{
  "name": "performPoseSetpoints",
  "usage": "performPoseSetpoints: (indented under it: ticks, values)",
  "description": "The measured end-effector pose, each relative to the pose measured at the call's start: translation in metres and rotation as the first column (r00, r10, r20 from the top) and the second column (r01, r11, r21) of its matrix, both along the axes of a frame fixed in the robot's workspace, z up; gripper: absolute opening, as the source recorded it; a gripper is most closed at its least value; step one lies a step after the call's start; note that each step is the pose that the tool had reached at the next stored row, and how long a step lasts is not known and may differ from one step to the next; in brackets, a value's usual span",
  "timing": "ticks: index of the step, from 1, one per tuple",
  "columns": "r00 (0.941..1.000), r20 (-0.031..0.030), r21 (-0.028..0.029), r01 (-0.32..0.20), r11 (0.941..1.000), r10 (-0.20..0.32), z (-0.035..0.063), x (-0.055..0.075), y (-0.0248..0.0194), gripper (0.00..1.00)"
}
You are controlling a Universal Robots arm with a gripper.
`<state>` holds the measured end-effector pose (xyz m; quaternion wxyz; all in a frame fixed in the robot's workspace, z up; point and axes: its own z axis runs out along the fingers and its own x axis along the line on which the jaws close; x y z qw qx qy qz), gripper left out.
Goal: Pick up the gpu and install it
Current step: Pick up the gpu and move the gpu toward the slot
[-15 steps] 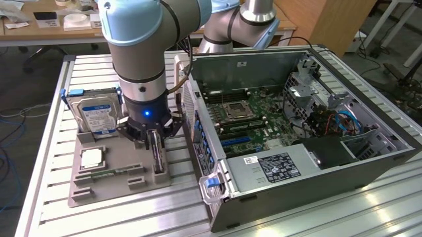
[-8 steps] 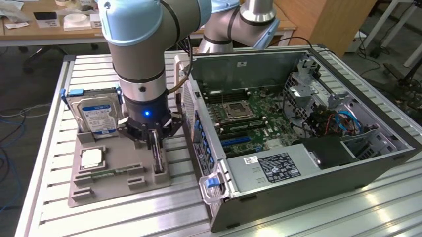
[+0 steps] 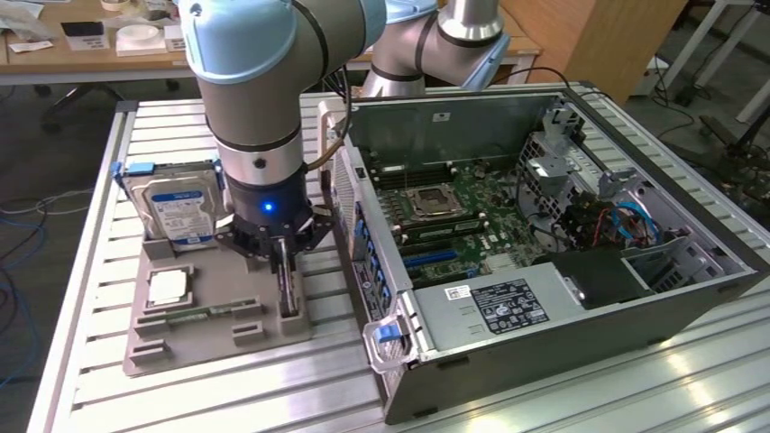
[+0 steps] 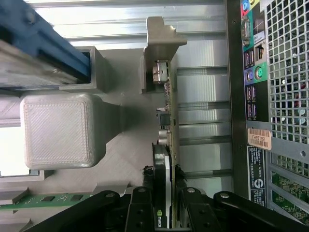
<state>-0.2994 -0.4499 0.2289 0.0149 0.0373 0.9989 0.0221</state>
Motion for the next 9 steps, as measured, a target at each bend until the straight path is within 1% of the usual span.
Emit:
performPoseSetpoints:
  ticks: [9]
  values:
    - [1.0,0.0,0.0001,0.0,1.0,0.0,0.0,0.0,0.0,0.27]
